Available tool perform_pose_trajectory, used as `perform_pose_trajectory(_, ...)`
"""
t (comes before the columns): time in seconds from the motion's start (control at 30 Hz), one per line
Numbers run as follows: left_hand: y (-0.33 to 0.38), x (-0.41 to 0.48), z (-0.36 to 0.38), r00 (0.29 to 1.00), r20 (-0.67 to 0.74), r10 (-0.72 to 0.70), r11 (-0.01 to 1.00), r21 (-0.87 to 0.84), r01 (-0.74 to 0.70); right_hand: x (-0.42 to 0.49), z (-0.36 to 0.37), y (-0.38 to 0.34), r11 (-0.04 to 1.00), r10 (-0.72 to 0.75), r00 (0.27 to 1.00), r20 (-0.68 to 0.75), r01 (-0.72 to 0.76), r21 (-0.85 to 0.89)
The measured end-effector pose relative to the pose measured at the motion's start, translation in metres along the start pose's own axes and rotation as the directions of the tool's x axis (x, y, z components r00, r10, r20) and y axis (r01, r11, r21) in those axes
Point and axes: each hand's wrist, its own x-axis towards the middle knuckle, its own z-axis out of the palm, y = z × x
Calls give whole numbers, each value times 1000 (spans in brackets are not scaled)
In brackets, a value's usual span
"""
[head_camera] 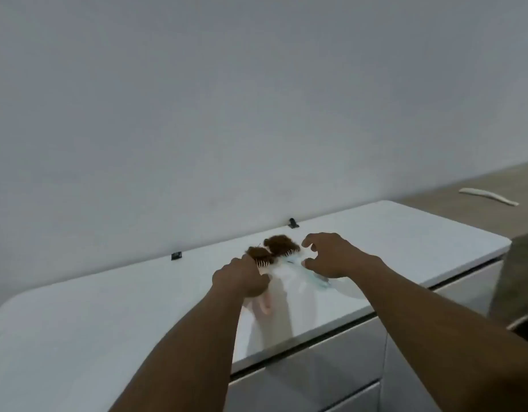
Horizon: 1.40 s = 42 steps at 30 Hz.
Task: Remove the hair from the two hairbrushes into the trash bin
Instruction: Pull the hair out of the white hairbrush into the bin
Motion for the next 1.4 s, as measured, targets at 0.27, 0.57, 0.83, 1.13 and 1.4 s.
perform_pose_trajectory(0.27, -4, -41, 14, 995, -83, -56, 998, -10, 55, -27, 12, -15, 999, 41, 999, 26, -40, -16)
perform_pose_trajectory(0.57, -7, -75, 0, 992, -126, -22, 982, -189, -3, -62, -9, -24, 997, 45, 999, -17, -46, -59)
perform_pose_trajectory(0.83, 51, -134, -16, 952, -216, 217, 913, -301, -276, -128, -49, 0, 992, 125, 978, -165, -119, 47)
perform_pose_trajectory(1.13, 123, -212, 37, 858, -162, 488, 799, -314, -513, -237, -58, 64, 672, 491, 850, -191, -230, 704)
perform_pose_trajectory(1.4, 167, -236, 121, 782, 7, 623, 736, -343, -583, -275, -16, 129, 446, 635, 771, -46, -317, 837)
